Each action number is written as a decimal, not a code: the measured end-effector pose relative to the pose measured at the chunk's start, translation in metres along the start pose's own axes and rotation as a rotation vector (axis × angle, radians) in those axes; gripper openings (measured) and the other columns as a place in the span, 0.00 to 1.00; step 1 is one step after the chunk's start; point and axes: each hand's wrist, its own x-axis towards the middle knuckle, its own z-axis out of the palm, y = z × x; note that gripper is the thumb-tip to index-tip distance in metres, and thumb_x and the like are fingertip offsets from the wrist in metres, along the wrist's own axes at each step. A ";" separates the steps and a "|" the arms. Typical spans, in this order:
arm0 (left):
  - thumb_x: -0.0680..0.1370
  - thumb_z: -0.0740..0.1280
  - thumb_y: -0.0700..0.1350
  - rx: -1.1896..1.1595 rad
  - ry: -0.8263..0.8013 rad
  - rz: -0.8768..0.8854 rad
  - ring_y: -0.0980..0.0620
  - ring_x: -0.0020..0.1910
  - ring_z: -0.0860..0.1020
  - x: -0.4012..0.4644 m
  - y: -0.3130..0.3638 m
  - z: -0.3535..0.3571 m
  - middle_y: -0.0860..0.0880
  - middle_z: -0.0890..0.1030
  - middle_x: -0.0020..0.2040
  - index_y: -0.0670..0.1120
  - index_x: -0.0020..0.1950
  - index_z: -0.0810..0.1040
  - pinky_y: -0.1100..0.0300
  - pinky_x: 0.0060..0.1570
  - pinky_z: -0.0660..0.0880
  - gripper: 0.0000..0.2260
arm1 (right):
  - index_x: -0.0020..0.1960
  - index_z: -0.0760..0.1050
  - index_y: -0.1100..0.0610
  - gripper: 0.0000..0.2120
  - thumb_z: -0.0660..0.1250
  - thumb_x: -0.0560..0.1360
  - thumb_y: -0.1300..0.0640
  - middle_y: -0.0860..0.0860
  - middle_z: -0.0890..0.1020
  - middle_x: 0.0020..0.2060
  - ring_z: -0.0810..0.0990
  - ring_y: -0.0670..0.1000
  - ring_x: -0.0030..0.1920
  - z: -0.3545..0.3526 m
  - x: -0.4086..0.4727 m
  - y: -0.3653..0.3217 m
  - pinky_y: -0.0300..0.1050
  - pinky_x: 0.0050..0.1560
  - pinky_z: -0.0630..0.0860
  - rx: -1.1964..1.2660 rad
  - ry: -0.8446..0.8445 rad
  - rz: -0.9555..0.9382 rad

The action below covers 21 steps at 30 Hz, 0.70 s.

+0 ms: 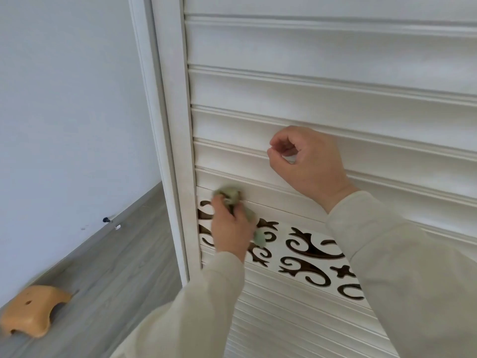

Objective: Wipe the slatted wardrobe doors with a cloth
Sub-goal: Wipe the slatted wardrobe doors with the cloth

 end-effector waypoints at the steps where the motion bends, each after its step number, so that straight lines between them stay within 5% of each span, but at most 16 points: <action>1: 0.81 0.61 0.44 0.024 -0.126 0.037 0.55 0.35 0.78 -0.013 -0.004 0.009 0.51 0.79 0.39 0.57 0.53 0.66 0.61 0.32 0.71 0.08 | 0.46 0.80 0.55 0.02 0.70 0.73 0.59 0.44 0.82 0.39 0.80 0.43 0.42 0.000 0.000 0.000 0.36 0.47 0.78 0.002 0.002 0.000; 3: 0.79 0.60 0.40 0.140 -0.363 0.179 0.59 0.32 0.76 -0.032 -0.011 0.018 0.53 0.78 0.37 0.57 0.49 0.68 0.63 0.33 0.71 0.10 | 0.46 0.80 0.56 0.03 0.70 0.73 0.58 0.44 0.82 0.39 0.80 0.43 0.42 0.001 -0.001 0.000 0.36 0.47 0.78 0.002 0.000 -0.006; 5: 0.78 0.60 0.40 0.258 -0.434 0.257 0.55 0.33 0.76 -0.032 -0.013 0.017 0.54 0.78 0.37 0.56 0.49 0.68 0.57 0.33 0.75 0.10 | 0.46 0.80 0.57 0.03 0.70 0.72 0.59 0.45 0.82 0.39 0.80 0.43 0.42 0.001 -0.002 0.000 0.36 0.47 0.78 0.004 0.002 -0.021; 10: 0.82 0.60 0.51 0.007 0.121 0.020 0.49 0.39 0.79 0.027 0.008 -0.017 0.53 0.79 0.41 0.56 0.53 0.70 0.55 0.38 0.76 0.01 | 0.47 0.80 0.57 0.04 0.69 0.73 0.59 0.46 0.82 0.40 0.81 0.44 0.42 0.000 -0.003 0.002 0.40 0.47 0.79 0.020 -0.001 -0.039; 13: 0.83 0.58 0.53 -0.068 0.244 -0.003 0.50 0.39 0.77 0.047 0.018 -0.024 0.50 0.77 0.40 0.49 0.53 0.70 0.57 0.34 0.70 0.09 | 0.47 0.80 0.56 0.04 0.69 0.73 0.58 0.45 0.82 0.40 0.81 0.44 0.42 0.000 -0.003 0.003 0.39 0.47 0.79 0.023 0.000 -0.045; 15: 0.83 0.59 0.54 -0.068 0.122 -0.021 0.48 0.39 0.79 0.029 0.018 -0.007 0.49 0.79 0.41 0.50 0.53 0.70 0.55 0.36 0.74 0.08 | 0.46 0.80 0.57 0.04 0.69 0.73 0.59 0.46 0.82 0.39 0.80 0.44 0.42 0.000 -0.002 0.003 0.38 0.46 0.79 0.029 0.004 -0.041; 19: 0.82 0.60 0.50 0.238 -0.387 0.180 0.48 0.34 0.79 -0.018 0.009 0.024 0.48 0.80 0.37 0.53 0.51 0.69 0.52 0.33 0.77 0.02 | 0.46 0.80 0.58 0.03 0.69 0.73 0.59 0.46 0.83 0.39 0.81 0.44 0.42 0.000 -0.003 0.000 0.37 0.47 0.79 0.043 -0.004 -0.040; 21: 0.82 0.59 0.49 0.304 -0.334 0.227 0.46 0.33 0.78 -0.010 0.012 0.017 0.47 0.79 0.36 0.51 0.51 0.68 0.53 0.31 0.75 0.02 | 0.46 0.80 0.57 0.03 0.69 0.73 0.59 0.46 0.82 0.40 0.81 0.43 0.42 -0.001 -0.003 -0.001 0.37 0.47 0.79 0.042 -0.012 -0.034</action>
